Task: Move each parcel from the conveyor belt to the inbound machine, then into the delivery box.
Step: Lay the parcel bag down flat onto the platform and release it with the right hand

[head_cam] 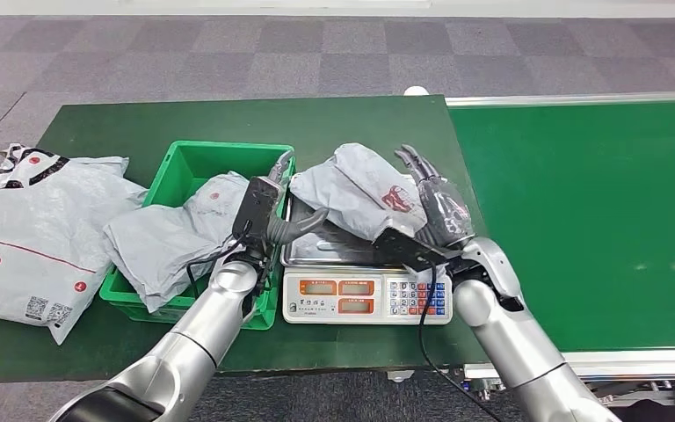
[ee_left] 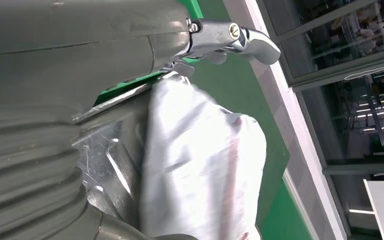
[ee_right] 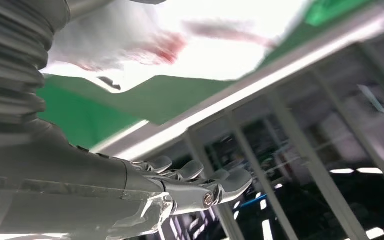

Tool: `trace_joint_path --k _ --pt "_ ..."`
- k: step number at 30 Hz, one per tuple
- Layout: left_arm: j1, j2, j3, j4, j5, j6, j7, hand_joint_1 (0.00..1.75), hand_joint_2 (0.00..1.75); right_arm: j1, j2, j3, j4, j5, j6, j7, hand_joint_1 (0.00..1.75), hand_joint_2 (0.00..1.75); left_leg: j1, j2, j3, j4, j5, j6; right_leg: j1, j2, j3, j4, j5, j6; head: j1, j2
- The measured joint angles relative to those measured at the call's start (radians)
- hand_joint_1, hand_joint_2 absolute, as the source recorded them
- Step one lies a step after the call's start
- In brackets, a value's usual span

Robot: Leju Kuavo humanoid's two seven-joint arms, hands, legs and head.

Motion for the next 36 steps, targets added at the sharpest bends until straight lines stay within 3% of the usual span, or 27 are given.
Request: trace_joint_path --k 5,14,18,23,30,36 --pt "-0.012 -0.001 0.000 0.008 0.012 0.003 -0.010 0.00 1.75 -0.049 0.000 -0.075 0.066 -0.239 0.060 -0.111 0.00 1.75 0.000 0.000 0.000 0.000 0.000 0.000 0.000 0.000 0.000 0.000 0.000 0.000 0.000 0.000" --pt "-0.022 -0.003 -0.001 0.020 0.016 0.006 -0.013 0.00 1.75 -0.075 0.000 -0.108 0.127 -0.268 0.070 -0.124 0.00 1.75 0.000 0.000 0.000 0.000 0.000 0.000 0.000 0.000 0.000 0.000 0.000 0.000 0.000 0.000" --pt "-0.026 -0.004 -0.005 0.024 0.023 0.006 -0.016 0.00 1.75 -0.097 0.001 -0.125 0.167 -0.373 0.124 -0.136 0.00 1.75 0.000 0.000 0.000 0.000 0.000 0.000 0.000 0.000 0.000 0.000 0.000 0.000 0.000 0.000" --pt "-0.035 -0.004 -0.025 0.028 0.036 0.000 -0.019 0.00 1.75 -0.146 -0.001 -0.138 0.282 -0.464 0.191 -0.212 0.00 1.75 0.000 0.000 0.000 0.000 0.001 0.000 0.000 0.000 0.000 0.000 0.001 0.000 0.000 0.000" --pt "-0.041 -0.001 -0.071 0.032 0.009 0.022 -0.016 0.00 1.75 -0.167 0.003 -0.195 0.396 -0.579 0.125 -0.282 0.00 1.75 0.000 0.000 0.000 0.000 0.001 0.000 0.000 -0.001 0.000 0.000 0.001 0.000 0.000 0.000" --pt "-0.046 -0.001 -0.110 0.043 -0.015 0.039 -0.019 0.00 1.75 -0.165 0.005 -0.293 0.480 -0.703 0.164 -0.285 0.00 1.75 0.000 0.000 0.000 0.000 0.001 0.000 0.000 0.000 0.000 0.000 0.001 0.000 0.000 0.000"
